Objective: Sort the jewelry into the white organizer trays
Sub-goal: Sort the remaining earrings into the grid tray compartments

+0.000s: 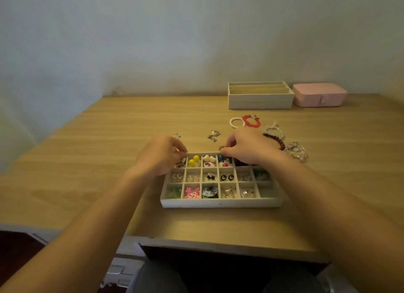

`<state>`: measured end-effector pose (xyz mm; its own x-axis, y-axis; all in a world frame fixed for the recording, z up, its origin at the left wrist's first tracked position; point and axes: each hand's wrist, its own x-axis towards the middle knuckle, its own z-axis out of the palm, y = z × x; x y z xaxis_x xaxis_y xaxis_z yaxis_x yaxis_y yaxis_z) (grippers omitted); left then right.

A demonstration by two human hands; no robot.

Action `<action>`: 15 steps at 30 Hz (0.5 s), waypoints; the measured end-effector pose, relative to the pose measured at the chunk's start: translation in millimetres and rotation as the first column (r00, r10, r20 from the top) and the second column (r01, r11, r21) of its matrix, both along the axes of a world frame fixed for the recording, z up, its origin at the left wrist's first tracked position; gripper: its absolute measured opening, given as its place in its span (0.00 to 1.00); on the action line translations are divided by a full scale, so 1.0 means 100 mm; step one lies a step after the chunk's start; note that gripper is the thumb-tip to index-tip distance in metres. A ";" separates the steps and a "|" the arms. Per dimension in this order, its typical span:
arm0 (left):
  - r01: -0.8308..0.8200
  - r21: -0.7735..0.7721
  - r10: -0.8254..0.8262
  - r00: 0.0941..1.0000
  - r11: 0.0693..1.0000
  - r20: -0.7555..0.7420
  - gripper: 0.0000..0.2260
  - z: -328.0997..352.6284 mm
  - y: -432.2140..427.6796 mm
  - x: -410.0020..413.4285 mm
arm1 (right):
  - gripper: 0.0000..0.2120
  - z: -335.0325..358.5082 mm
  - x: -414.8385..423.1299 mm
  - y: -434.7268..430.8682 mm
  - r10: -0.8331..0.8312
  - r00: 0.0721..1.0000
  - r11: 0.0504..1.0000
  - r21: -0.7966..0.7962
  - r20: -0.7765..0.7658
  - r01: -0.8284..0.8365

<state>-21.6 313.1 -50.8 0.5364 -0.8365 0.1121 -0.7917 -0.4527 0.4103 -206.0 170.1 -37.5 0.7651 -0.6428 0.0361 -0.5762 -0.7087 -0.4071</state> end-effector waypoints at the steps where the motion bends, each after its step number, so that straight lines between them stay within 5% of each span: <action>1: 0.001 0.022 0.000 1.000 1.000 -0.029 0.03 0.02 -0.01 0.07 | 0.09 0.00 0.06 0.00 0.007 1.000 1.000 0.001 0.004 -0.007; 5: -0.034 -0.002 0.033 0.984 0.999 -0.174 0.03 0.12 -0.09 0.39 | 0.09 0.00 0.32 0.02 0.043 0.999 0.999 0.026 0.008 -0.044; 15: -0.134 0.045 0.139 0.978 0.990 -0.156 0.07 -0.01 -0.54 0.61 | 0.07 0.05 0.59 0.01 0.105 0.994 0.979 0.172 0.021 -0.107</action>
<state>39.8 259.2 -51.8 0.6543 -0.7562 -0.0103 -0.6481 -0.5677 0.5077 -146.5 171.1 -32.2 0.8294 -0.5555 -0.0595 -0.4963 -0.6837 -0.5350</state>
